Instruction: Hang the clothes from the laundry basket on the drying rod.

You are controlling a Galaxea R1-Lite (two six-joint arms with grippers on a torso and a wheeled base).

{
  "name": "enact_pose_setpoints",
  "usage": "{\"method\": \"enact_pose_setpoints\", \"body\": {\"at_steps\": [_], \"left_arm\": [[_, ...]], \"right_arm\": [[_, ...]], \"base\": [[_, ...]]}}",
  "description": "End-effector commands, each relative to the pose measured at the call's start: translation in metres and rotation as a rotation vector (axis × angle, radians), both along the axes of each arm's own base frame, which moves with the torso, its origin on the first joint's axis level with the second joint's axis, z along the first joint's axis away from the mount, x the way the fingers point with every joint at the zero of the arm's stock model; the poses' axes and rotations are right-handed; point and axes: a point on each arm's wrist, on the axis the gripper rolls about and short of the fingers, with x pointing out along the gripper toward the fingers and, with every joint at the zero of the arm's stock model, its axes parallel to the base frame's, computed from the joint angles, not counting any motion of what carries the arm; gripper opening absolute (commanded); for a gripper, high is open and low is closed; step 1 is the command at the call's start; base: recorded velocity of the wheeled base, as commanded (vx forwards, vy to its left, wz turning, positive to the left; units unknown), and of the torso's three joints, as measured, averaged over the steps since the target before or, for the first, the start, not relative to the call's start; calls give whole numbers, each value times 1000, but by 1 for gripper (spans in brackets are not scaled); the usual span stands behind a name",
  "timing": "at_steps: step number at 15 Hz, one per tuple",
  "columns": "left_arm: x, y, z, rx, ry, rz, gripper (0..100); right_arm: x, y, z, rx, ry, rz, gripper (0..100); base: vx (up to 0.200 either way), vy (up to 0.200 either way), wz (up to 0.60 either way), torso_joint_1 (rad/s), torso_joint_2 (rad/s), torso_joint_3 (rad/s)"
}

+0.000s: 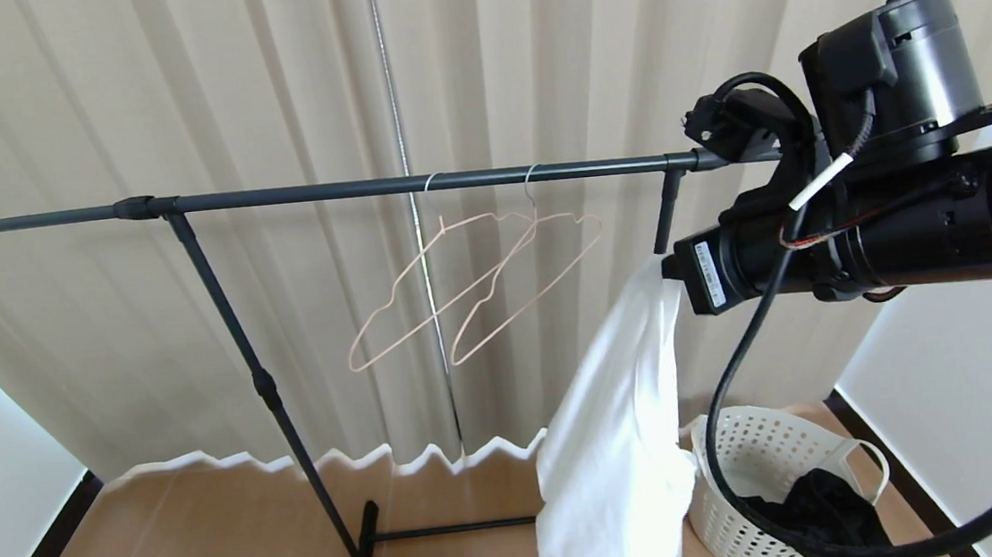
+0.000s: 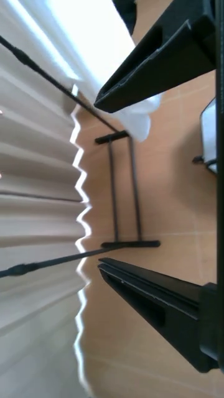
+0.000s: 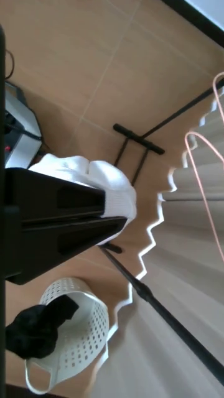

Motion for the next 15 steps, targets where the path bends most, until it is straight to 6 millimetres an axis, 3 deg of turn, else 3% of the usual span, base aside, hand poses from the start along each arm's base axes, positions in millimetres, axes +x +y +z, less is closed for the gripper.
{"method": "enact_pose_setpoints", "body": {"at_steps": [1, 3, 5, 7, 8, 11, 15], "left_arm": [[81, -19, 33, -78, 260, -115, 100], [110, -57, 39, -123, 356, -242, 100], [134, -95, 31, -115, 438, -308, 100], [149, -118, 26, -108, 450, -350, 100], [162, -138, 19, -106, 455, -385, 100], [180, -185, 5, -150, 452, -448, 100], [199, -227, -6, -171, 407, -513, 100]], "right_arm": [[8, 6, -7, 30, 8, -16, 0], [10, 21, -9, 136, 12, -44, 0], [8, 35, -15, 138, 13, -33, 0], [10, 45, -20, 142, 3, -29, 0], [13, 50, -24, 164, 5, -44, 0], [11, 59, -27, 164, 10, -37, 0], [6, 66, -30, 167, 22, -21, 0]], "base": [[0, 0, 0, 0, 0, 0], [0, 0, 0, 0, 0, 0], [0, 0, 0, 0, 0, 0], [0, 0, 0, 0, 0, 0], [0, 0, 0, 0, 0, 0], [0, 0, 0, 0, 0, 0], [0, 0, 0, 0, 0, 0]]}}
